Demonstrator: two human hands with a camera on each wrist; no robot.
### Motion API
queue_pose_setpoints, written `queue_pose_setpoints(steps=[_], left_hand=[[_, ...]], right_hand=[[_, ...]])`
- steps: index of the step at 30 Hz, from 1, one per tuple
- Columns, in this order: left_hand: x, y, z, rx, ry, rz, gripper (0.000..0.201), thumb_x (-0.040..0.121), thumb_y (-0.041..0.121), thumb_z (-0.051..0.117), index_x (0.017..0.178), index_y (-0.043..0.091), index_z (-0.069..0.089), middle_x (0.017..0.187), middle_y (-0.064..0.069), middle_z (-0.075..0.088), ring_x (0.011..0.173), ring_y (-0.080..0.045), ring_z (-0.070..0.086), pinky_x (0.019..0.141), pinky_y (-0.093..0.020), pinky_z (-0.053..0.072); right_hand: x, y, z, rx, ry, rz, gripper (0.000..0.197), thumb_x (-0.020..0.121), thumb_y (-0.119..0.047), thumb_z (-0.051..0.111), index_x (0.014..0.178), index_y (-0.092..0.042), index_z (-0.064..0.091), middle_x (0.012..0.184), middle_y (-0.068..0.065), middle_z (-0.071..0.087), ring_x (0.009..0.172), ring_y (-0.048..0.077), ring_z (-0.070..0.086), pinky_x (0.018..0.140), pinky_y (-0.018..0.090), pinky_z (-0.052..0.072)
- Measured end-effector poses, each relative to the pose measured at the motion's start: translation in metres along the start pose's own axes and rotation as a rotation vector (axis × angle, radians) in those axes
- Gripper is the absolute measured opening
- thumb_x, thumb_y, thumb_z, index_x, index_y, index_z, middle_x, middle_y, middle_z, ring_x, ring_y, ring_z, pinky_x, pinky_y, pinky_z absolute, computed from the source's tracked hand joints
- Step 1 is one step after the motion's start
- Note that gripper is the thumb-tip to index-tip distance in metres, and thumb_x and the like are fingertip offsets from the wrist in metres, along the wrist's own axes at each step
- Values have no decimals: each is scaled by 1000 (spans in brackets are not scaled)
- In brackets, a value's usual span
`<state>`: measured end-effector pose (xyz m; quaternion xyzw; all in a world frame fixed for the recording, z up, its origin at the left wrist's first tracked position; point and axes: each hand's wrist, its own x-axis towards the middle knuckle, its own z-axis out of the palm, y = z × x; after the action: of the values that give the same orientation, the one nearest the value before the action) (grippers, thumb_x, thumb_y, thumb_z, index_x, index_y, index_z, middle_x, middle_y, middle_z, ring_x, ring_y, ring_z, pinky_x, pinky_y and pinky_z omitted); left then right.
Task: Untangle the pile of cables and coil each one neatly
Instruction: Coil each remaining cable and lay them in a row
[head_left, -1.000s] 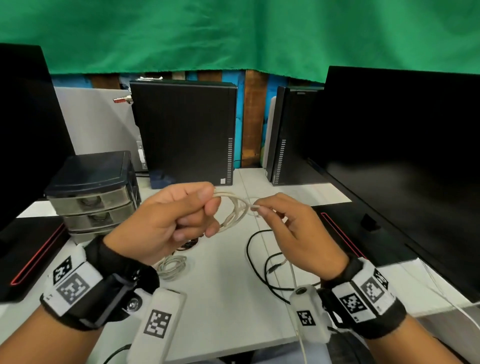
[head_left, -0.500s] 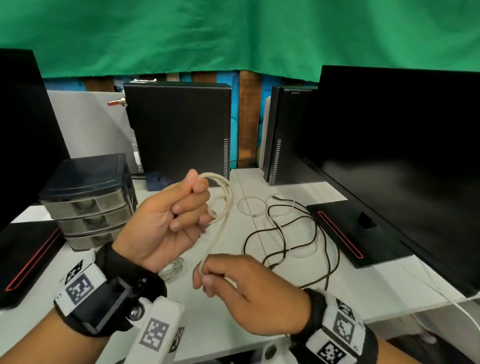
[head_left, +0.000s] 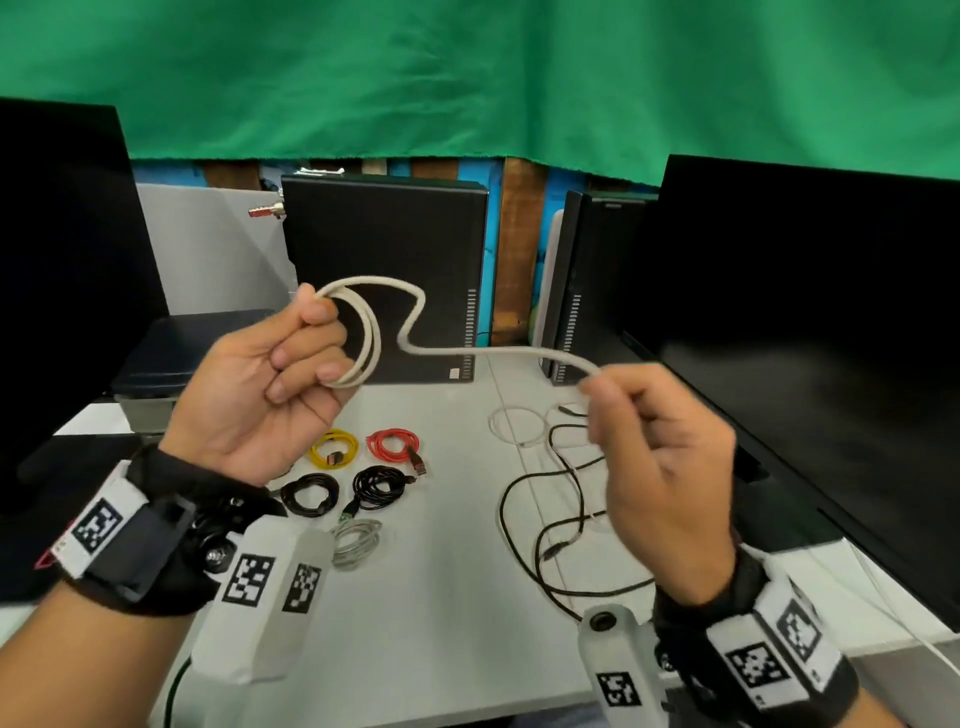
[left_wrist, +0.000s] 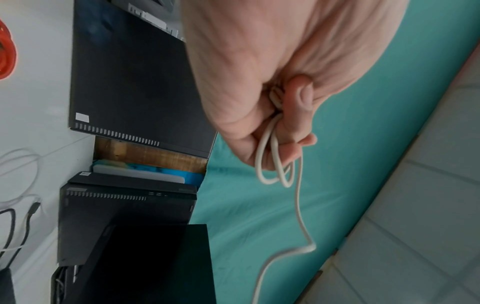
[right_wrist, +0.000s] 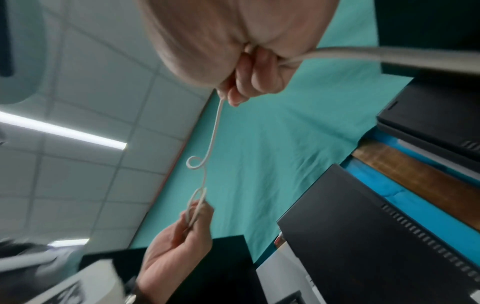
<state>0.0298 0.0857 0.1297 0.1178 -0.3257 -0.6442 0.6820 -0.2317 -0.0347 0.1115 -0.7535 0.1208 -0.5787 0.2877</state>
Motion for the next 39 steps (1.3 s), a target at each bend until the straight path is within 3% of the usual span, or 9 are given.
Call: queue_pose_setpoints(steps=[4, 10, 12, 15, 19, 23, 28, 34, 39], left_hand=[[-2, 2, 3, -54, -6, 44, 48, 113, 31, 18, 105, 2, 54, 68, -2, 37, 56, -14, 35, 87, -30, 44], [12, -15, 12, -4, 453, 390, 16, 105, 17, 43, 97, 13, 55, 67, 7, 57, 65, -2, 62, 88, -32, 58], [15, -24, 16, -13, 572, 470, 20, 106, 20, 41, 100, 10, 57, 81, 3, 68, 83, -7, 73, 85, -33, 60], [17, -36, 17, 259, 676, 507, 26, 109, 24, 32, 102, 11, 53, 96, -4, 77, 101, -20, 74, 94, -35, 56], [21, -59, 12, 930, 711, 569, 28, 110, 21, 27, 97, 11, 50, 92, -6, 79, 99, -19, 74, 97, -34, 50], [20, -86, -3, 1482, 562, 587, 28, 111, 27, 27, 101, 11, 48, 86, 0, 75, 96, -8, 72, 80, -30, 54], [14, -101, -16, 1905, 404, 552, 34, 105, 40, 25, 103, 20, 52, 70, 12, 59, 65, -9, 58, 61, -38, 48], [5, -118, 18, 1618, 147, 352, 36, 102, 49, 31, 91, 26, 56, 59, 5, 47, 53, -11, 43, 53, -32, 38], [12, -108, 38, 1049, 226, 179, 25, 97, 39, 50, 80, 22, 58, 58, 5, 41, 50, -11, 37, 58, -28, 36]], right_hand=[[8, 26, -7, -7, -54, 311, 23, 99, -12, 55, 80, -7, 65, 61, -6, 52, 51, 5, 43, 52, 19, 36], [-33, 15, 24, 17, -998, 398, 27, 105, -18, 46, 91, -16, 69, 67, -6, 52, 60, 16, 48, 59, 28, 42], [-39, 2, 28, 54, -1127, 372, 28, 106, -22, 44, 98, -14, 69, 65, 2, 49, 59, 26, 45, 58, 34, 40], [-39, -13, 27, 89, -1072, 310, 26, 105, -23, 49, 99, -11, 70, 57, -9, 42, 51, 7, 38, 55, 15, 32], [-34, -30, 20, 117, -1011, 192, 26, 103, -26, 54, 90, -8, 67, 53, -9, 43, 50, 9, 41, 56, 14, 32], [-23, -47, 5, 161, -926, 157, 28, 102, -28, 55, 84, -8, 64, 54, -1, 44, 49, 12, 37, 51, 24, 34], [5, -47, -28, 13, -505, 61, 22, 100, -28, 59, 81, -22, 68, 57, 6, 47, 47, 9, 36, 45, 19, 30], [28, 16, -34, -130, -116, 175, 17, 99, -16, 58, 90, -17, 73, 72, -14, 67, 63, -1, 58, 61, 8, 43], [-2, 68, -5, -224, -433, 350, 20, 103, -26, 54, 101, -30, 73, 74, -11, 65, 62, 1, 54, 60, 15, 42]])
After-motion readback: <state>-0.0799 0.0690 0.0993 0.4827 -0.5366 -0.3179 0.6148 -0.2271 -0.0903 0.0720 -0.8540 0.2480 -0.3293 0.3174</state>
